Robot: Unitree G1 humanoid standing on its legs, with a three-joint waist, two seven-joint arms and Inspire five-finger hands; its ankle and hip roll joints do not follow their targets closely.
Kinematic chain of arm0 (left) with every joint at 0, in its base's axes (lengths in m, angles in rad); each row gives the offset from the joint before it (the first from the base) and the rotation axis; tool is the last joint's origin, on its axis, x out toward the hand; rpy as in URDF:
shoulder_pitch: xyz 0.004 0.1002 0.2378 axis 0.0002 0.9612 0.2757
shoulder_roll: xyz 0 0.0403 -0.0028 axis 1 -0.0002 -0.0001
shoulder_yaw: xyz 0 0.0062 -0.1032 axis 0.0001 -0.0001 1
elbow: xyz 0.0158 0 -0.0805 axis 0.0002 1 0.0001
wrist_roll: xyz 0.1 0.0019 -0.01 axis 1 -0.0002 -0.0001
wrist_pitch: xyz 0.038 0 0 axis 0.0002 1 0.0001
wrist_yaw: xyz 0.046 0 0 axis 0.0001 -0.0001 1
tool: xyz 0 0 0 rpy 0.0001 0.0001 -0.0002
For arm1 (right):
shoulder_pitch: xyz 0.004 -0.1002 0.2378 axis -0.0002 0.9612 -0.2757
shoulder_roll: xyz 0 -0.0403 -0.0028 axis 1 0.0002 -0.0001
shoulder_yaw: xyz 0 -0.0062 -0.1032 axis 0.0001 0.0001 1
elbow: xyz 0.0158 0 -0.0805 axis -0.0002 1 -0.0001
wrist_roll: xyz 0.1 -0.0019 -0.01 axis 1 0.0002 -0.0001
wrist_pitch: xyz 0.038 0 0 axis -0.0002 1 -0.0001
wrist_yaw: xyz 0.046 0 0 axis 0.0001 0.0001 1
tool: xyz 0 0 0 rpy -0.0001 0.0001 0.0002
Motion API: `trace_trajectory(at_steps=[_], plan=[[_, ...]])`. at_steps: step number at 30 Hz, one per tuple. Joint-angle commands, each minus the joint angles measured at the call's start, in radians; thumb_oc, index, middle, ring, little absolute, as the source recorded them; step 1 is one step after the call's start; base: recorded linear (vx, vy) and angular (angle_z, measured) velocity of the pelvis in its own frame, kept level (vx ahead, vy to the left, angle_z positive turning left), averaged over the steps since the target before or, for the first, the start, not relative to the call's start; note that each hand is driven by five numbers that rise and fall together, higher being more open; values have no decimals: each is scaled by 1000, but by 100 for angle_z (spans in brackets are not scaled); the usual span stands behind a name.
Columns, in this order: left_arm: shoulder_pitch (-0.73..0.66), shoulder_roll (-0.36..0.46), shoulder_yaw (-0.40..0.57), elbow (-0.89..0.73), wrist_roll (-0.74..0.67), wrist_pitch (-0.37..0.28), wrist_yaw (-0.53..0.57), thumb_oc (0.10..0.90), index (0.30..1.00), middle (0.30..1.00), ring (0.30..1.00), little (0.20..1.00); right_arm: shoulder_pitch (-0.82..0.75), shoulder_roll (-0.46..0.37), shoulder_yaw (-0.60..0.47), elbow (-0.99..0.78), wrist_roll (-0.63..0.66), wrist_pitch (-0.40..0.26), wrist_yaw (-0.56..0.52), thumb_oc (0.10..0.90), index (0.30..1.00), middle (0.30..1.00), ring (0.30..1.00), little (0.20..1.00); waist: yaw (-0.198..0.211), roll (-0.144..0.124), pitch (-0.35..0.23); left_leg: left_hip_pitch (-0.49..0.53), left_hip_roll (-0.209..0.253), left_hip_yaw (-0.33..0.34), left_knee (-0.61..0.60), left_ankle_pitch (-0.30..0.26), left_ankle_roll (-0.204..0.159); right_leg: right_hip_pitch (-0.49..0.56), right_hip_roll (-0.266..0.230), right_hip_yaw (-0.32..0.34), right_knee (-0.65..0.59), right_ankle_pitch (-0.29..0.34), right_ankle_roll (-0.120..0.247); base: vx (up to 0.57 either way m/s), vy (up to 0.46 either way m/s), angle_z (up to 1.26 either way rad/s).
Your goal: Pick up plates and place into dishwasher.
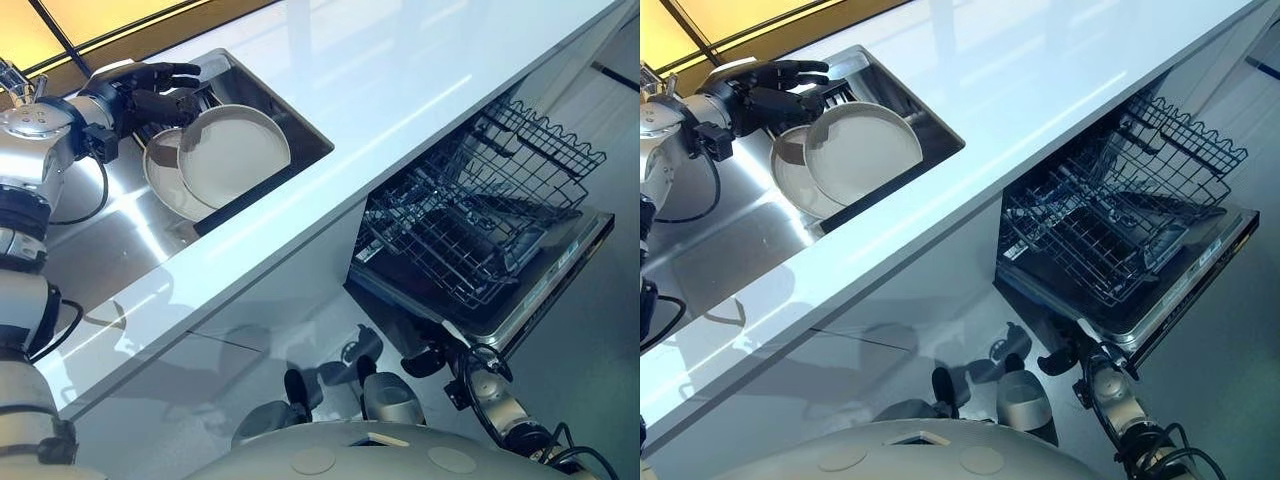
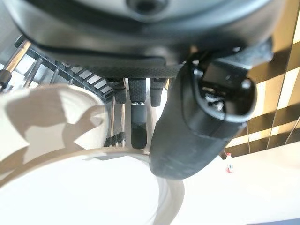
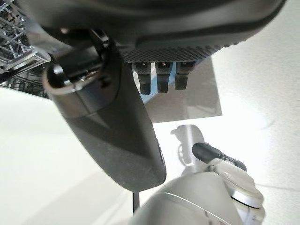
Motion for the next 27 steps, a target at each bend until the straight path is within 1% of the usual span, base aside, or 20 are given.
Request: trace_trajectory(at_steps=[1, 9, 12, 17, 22, 24, 27], plan=[[-72, -45, 13, -30, -49, -64, -34, 800, 900, 900, 900, 900, -28, -64, 18, -35, -20, -46, -18, 800, 900, 900, 900, 900, -41, 51, -43, 27, -33, 12, 18, -143, 30, -90, 68, 43, 21, 39, 44, 0, 0, 0], [-60, -48, 5, -29, -37, -40, -52, 800, 900, 900, 900, 900, -27, -63, 25, -38, -31, -47, -15, 800, 900, 900, 900, 900, -41, 55, -42, 23, -31, 17, 17, -137, 27, -86, 67, 39, 17, 39, 44, -1, -1, 0], [-53, -49, 20, -27, -82, -25, -28, 800, 900, 900, 900, 900, -27, -63, 29, -33, -30, -49, -15, 800, 900, 900, 900, 900, -39, 56, -42, 22, -32, 18, 17, -137, 26, -84, 67, 37, 14, 38, 45, 0, 0, 0], [-42, -63, 73, -31, -177, 3, 1, 800, 900, 900, 900, 900, -28, -52, 32, -14, -34, -56, -20, 800, 900, 900, 900, 900, -37, 57, -44, 21, -31, 20, 17, -136, 23, -80, 64, 32, 11, 37, 44, 0, 0, 0], [-33, -67, 107, -33, -235, 19, -5, 800, 900, 900, 900, 900, -29, -45, 36, 5, -37, -62, -16, 800, 900, 900, 900, 900, -34, 59, -47, 24, -30, 22, 16, -136, 21, -77, 60, 23, 9, 36, 45, 0, 0, 0], [-21, -70, 118, -45, -237, 32, -16, 800, 900, 900, 900, 900, -29, -43, 37, 4, -43, -60, -13, 800, 900, 900, 900, 900, -33, 61, -47, 24, -29, 23, 15, -136, 21, -76, 59, 21, 8, 36, 45, 0, 0, 0], [0, -68, 122, -57, -202, 39, -43, 800, 900, 900, 900, 900, -28, -40, 36, 3, -45, -57, -15, 800, 900, 900, 900, 900, -29, 64, -46, 24, -29, 22, 16, -136, 22, -74, 57, 19, 8, 36, 45, 0, 0, 0]])
